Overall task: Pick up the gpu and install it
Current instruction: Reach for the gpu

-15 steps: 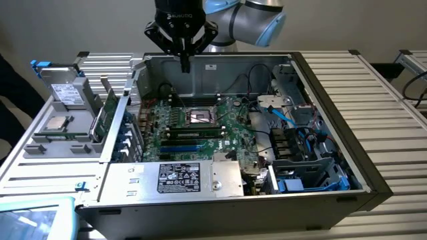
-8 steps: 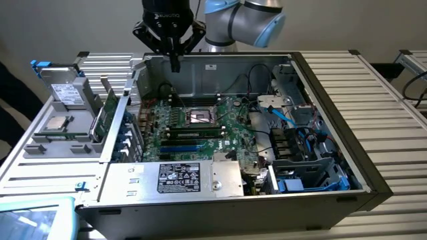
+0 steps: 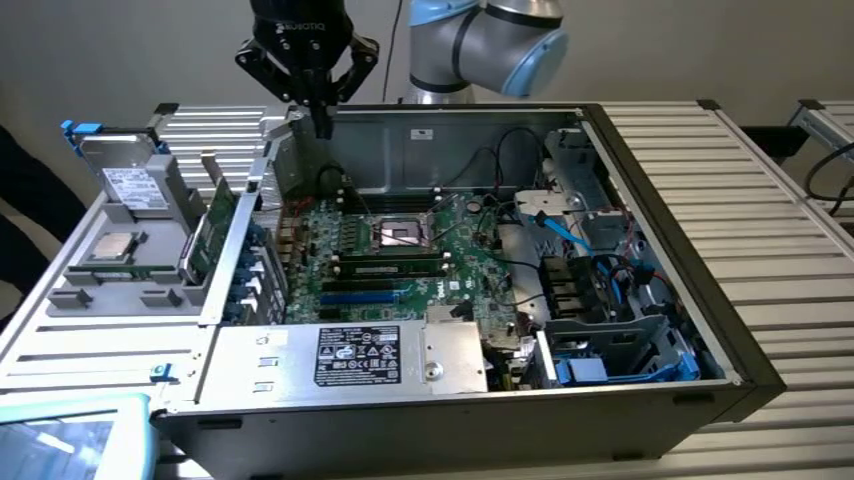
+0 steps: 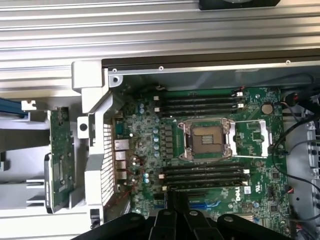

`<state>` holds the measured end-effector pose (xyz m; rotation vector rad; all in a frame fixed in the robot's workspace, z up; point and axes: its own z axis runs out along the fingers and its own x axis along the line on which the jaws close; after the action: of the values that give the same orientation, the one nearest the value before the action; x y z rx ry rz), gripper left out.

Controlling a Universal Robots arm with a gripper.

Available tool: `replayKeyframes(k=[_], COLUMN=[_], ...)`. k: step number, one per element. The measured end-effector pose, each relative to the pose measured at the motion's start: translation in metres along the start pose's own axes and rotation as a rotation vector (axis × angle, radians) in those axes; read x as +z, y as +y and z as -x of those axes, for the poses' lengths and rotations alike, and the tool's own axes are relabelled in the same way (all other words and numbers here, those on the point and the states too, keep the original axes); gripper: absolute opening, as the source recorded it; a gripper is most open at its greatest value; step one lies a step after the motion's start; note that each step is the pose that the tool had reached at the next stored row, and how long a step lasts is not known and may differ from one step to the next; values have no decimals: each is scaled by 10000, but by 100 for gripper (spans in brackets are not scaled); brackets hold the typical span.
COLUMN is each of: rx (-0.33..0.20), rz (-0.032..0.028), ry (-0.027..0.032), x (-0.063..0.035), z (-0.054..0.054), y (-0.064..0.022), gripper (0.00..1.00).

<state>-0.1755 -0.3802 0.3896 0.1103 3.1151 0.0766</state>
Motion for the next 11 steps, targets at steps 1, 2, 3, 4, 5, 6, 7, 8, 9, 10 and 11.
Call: replayKeyframes(k=[1,2,3,4,5,6,7,8,9,10,11], rx=[0,0,0,-1,0,1,-1,0,1,1,0], rz=[2,2,5,7,9,10,10,10,11,10,11], ry=[0,0,0,-1,0,-1,0,1,0,1,1], x=[3,5,7,10,13,17,22,26,31,36,41], z=[-46,-91,-137,-182,-229,-278,-324,-369,-415,-460,-507], y=[7,12,14,17,20,24,28,33,38,42,45], gripper=[12,12,12,12,13,19,19,26,26,26,26])
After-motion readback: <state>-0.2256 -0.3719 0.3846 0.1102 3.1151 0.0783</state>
